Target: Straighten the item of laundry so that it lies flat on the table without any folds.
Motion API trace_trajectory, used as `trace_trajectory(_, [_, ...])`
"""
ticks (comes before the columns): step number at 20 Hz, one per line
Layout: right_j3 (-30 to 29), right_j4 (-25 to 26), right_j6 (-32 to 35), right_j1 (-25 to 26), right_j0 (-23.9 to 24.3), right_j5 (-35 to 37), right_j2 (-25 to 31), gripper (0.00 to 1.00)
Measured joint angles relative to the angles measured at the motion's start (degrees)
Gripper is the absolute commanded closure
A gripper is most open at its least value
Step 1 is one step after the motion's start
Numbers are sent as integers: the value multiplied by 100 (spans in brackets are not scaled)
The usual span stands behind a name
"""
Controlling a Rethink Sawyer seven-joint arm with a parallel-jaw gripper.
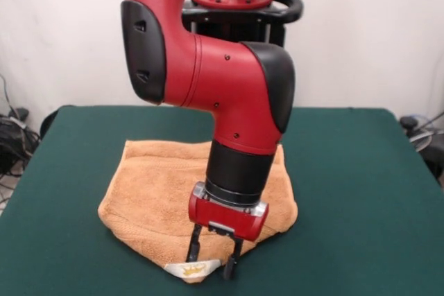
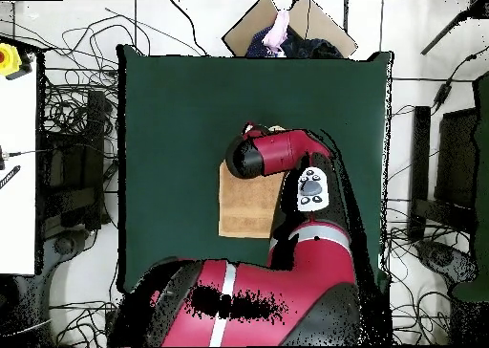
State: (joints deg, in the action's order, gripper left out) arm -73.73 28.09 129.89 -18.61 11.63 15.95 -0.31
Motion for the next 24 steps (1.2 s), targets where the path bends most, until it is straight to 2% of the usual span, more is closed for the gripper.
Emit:
trace_trajectory(17, [213, 1, 0, -6, -28, 1, 15, 0])
trace_trajectory(24, [81, 0, -1, -130, 326, 190, 389, 0])
